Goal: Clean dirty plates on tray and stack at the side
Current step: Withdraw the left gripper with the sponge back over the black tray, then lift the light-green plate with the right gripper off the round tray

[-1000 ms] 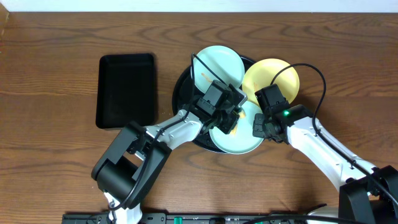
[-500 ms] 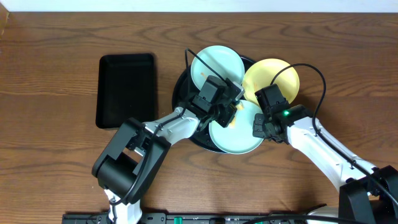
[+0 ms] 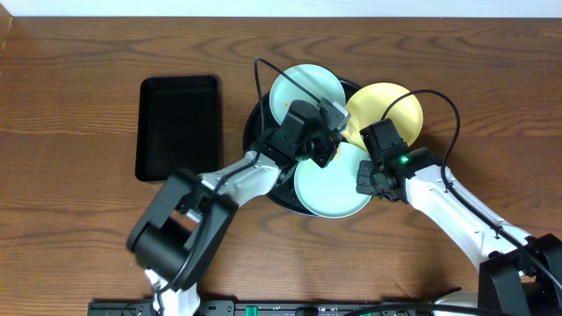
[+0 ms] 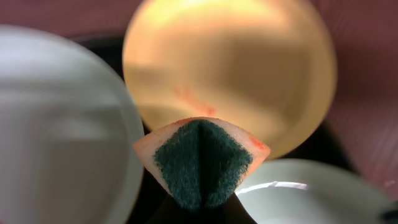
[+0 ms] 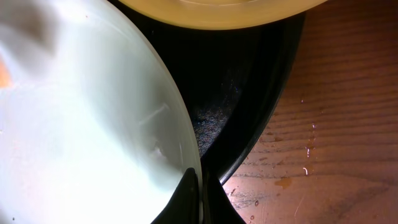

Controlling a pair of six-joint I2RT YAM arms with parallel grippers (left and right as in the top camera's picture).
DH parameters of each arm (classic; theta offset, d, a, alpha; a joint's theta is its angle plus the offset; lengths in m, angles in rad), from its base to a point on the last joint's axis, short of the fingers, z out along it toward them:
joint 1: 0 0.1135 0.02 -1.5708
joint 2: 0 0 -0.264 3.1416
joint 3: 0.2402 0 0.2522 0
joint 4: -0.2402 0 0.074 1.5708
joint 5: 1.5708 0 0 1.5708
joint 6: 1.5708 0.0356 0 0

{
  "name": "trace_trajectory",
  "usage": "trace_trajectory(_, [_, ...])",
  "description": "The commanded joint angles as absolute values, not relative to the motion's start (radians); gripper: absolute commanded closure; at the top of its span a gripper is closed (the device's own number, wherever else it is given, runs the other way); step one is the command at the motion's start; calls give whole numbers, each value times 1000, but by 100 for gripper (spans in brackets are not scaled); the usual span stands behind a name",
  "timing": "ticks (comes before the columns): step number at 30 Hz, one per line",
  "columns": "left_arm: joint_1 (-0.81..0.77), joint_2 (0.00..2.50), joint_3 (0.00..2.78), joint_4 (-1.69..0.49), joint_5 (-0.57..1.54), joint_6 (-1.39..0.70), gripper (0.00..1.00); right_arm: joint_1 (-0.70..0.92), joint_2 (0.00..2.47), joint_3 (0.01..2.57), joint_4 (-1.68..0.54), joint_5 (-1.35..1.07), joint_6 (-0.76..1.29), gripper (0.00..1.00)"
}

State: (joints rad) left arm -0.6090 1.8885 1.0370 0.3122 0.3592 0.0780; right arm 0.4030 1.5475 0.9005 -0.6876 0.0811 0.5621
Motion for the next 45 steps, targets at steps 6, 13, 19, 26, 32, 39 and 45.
trace_trajectory(6, [-504,1459,1057,178,239,-7,92,401,1521,981,-693,205,465,99])
trace_trajectory(13, [-263,1318,1057,-64,302,-181,92,403,1439,1159,-724,295,284,99])
trace_trajectory(19, [-49,1304,1057,-313,470,-268,92,472,1388,1237,-726,535,60,99])
trace_trajectory(26, [99,1315,1057,-449,524,-268,92,661,1380,1238,-721,945,17,99])
trace_trajectory(32, [119,1315,1057,-494,539,-268,92,830,1388,1237,-690,1316,17,99])
trace_trajectory(39, [119,1315,1057,-561,539,-268,92,957,1388,1228,-688,1424,132,99])
trace_trajectory(45, [119,1315,1057,-582,539,-268,93,968,1389,1228,-689,1425,184,99])
